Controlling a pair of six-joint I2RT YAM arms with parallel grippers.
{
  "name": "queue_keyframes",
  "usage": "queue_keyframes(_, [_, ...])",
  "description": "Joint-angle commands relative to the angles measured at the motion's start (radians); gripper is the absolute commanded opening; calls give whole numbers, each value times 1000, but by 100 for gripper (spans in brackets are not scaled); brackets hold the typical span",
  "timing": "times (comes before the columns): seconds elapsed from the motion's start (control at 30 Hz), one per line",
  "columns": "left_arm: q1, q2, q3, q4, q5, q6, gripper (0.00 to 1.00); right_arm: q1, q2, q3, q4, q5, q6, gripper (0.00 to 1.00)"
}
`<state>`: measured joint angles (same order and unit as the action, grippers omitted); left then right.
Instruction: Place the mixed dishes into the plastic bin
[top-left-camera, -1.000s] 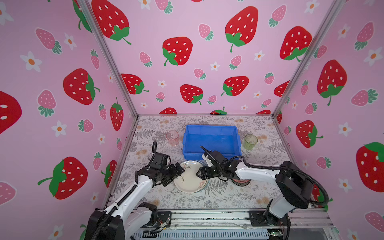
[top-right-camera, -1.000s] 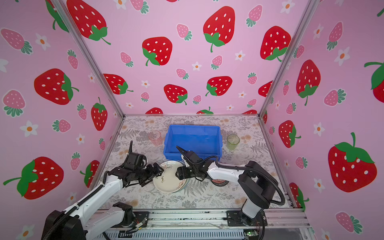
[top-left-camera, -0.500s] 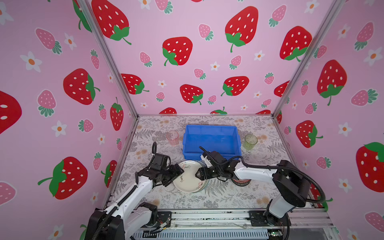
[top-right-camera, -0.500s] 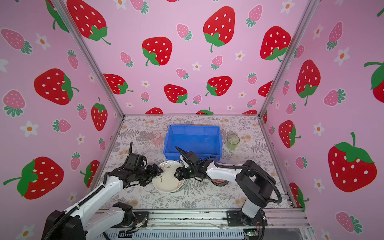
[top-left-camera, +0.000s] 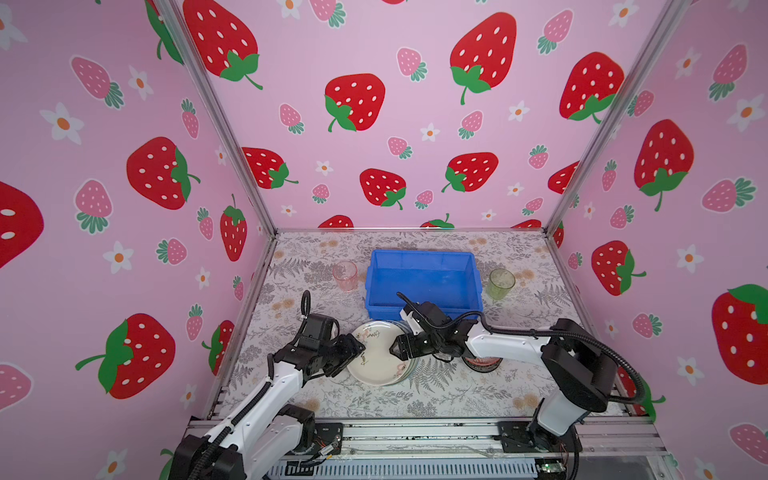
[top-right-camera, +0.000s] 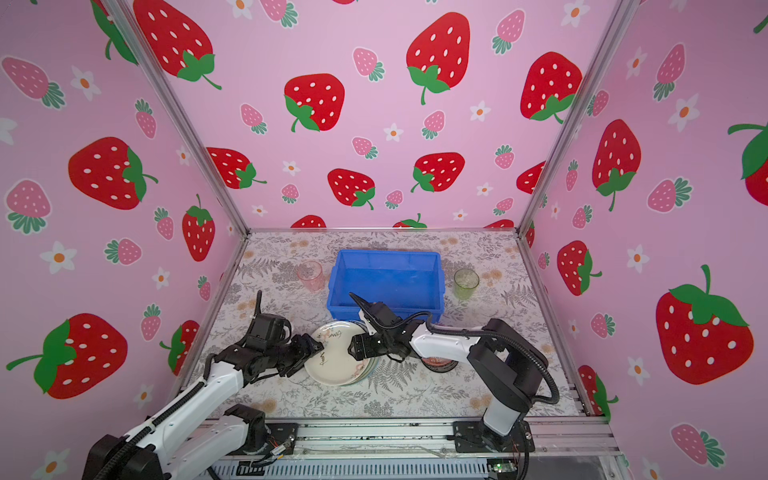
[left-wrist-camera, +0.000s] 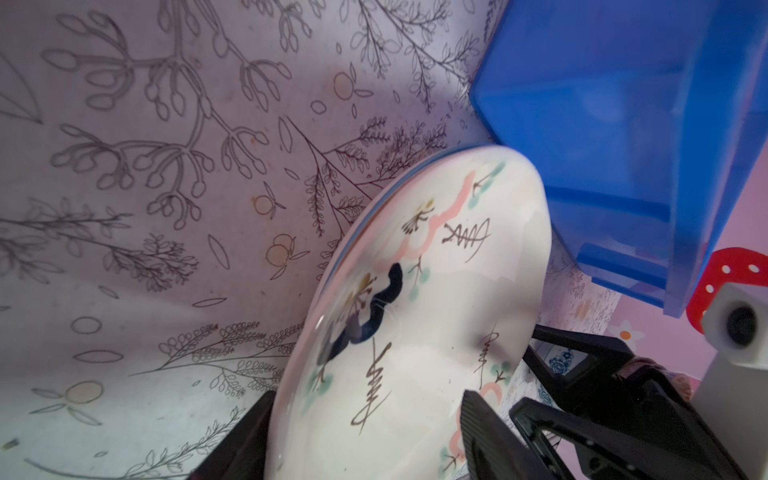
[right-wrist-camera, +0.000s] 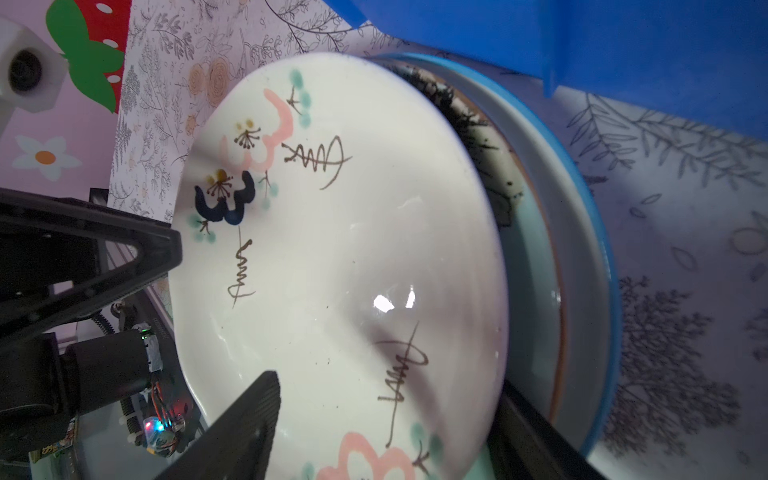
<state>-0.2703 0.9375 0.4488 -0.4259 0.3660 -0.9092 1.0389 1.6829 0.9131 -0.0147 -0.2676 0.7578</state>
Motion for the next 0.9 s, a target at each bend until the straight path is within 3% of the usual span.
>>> queue_keyframes(0.0, [-5, -30, -4, 45, 33, -32, 66, 13, 20, 20, 4, -33, -12, 78])
queue_keyframes(0.13, [-5, -55, -7, 47, 31, -37, 47, 13, 21, 20, 4, -33, -14, 78])
queue_keyframes(0.37, [-3, -72, -2, 39, 37, -39, 44, 13, 21, 17, 4, -33, -17, 78])
queue_keyframes(0.87, [-3, -101, 4, 45, 31, -69, 25, 13, 5, 17, -6, -33, -21, 78])
